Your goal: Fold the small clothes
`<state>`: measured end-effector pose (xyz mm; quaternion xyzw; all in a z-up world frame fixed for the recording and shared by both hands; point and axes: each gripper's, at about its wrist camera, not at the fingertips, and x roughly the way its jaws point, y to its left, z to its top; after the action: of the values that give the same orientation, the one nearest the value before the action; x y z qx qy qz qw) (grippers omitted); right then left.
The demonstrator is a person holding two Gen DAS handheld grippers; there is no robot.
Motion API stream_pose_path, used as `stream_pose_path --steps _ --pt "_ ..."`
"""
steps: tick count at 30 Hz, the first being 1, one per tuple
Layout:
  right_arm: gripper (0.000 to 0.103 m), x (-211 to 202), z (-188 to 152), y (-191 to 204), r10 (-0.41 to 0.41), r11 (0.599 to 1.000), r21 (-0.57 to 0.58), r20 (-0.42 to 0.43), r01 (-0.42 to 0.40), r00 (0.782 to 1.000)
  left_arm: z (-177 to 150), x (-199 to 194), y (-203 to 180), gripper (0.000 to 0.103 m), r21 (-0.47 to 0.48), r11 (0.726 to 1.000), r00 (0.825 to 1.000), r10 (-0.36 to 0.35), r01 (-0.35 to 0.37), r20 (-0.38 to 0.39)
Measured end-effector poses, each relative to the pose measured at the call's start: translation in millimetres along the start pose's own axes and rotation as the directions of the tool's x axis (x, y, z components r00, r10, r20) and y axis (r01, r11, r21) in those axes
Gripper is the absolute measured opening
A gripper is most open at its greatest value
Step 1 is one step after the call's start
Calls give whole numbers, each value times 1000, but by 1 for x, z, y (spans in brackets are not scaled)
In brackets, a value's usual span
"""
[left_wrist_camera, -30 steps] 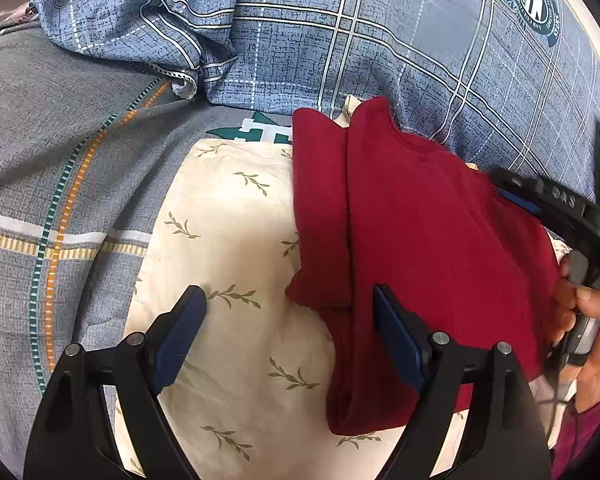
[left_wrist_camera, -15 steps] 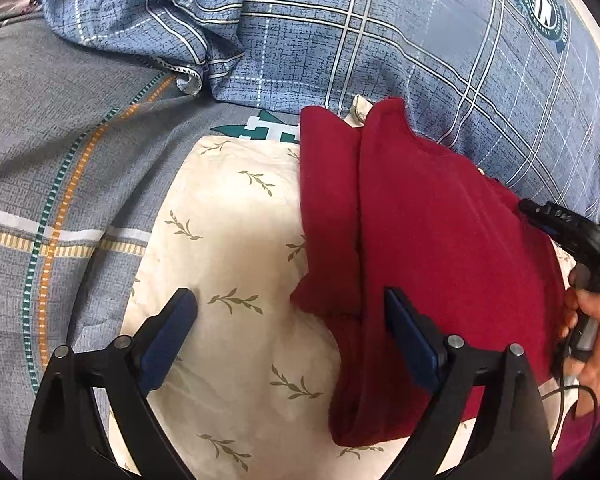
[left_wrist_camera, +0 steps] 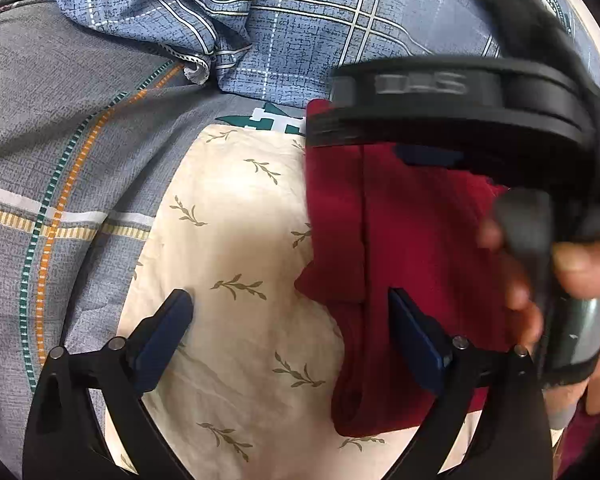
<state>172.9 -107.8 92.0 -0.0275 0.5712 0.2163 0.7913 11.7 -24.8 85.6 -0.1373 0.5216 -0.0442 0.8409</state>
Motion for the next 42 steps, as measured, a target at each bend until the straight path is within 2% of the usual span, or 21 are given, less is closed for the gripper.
stream_pose_path --steps 2,3,5,7,9,13,14,15,16,17,18,20,24,25,26,28,29,35,37,39,42 --pt "96 8 -5 8 -43 996 -76 -33 40 999 1 2 0 103 -7 1000 1000 2 -2 0" --pt "92 13 -5 15 -86 989 -122 -41 81 995 2 3 0 103 -10 1000 1000 1 -1 -1" --pt "70 11 -18 16 -128 981 -151 -15 124 992 2 4 0 103 -16 1000 1000 -3 3 2" --pt "30 5 -24 10 -152 976 -155 31 155 988 3 3 -2 103 -20 1000 1000 -22 22 6" --pt "19 -15 -30 -8 -62 994 -89 50 66 997 4 5 -7 103 -15 999 1000 -28 28 12" --pt "16 -62 -44 -37 56 998 -14 144 -54 988 6 1 -19 102 14 993 992 -116 116 40" --pt "16 -68 -46 -40 70 998 -6 150 -70 986 5 -1 -24 93 26 986 985 -165 164 46" --pt "16 -71 -45 -42 81 997 3 155 -83 985 6 -3 -25 73 38 982 981 -189 187 45" --pt "16 -74 -45 -45 87 996 9 155 -89 984 7 -4 -33 60 67 976 977 -211 208 34" --pt "16 -76 -45 -50 89 996 10 154 -91 984 6 -3 -41 38 118 970 977 -214 211 14" --pt "17 -76 -44 -53 90 996 11 152 -93 984 3 -4 -43 33 142 969 978 -207 203 14" --pt "24 -72 -40 -57 106 993 31 136 -111 985 -1 -8 -49 29 185 967 981 -188 177 42" --pt "48 -61 -31 -61 159 980 102 109 -170 981 3 -12 -49 25 179 964 977 -206 194 48" --pt "50 -55 -29 -60 165 979 101 103 -175 981 2 -13 -49 25 181 964 977 -208 196 48" --pt "53 -52 -28 -57 167 979 98 96 -176 981 2 -14 -50 25 183 963 977 -208 196 48" --pt "66 -43 -24 -49 157 983 82 63 -162 986 0 -17 -51 25 196 963 979 -200 187 51" --pt "68 -38 -22 -44 145 986 72 50 -149 988 0 -17 -53 25 202 963 979 -195 181 52" --pt "64 -16 -18 -29 29 1000 1 14 -29 999 -1 -15 -51 25 193 965 982 -186 176 36" --pt "47 -16 -22 -27 -20 1000 -23 29 21 999 -2 -14 -51 25 193 966 983 -180 171 31" --pt "34 -20 -27 -28 -15 999 -30 49 16 999 -1 -13 -51 25 196 967 984 -175 166 31" --pt "26 -27 -31 -32 5 1000 -25 70 -4 998 -3 -12 -52 25 201 967 985 -167 157 33"
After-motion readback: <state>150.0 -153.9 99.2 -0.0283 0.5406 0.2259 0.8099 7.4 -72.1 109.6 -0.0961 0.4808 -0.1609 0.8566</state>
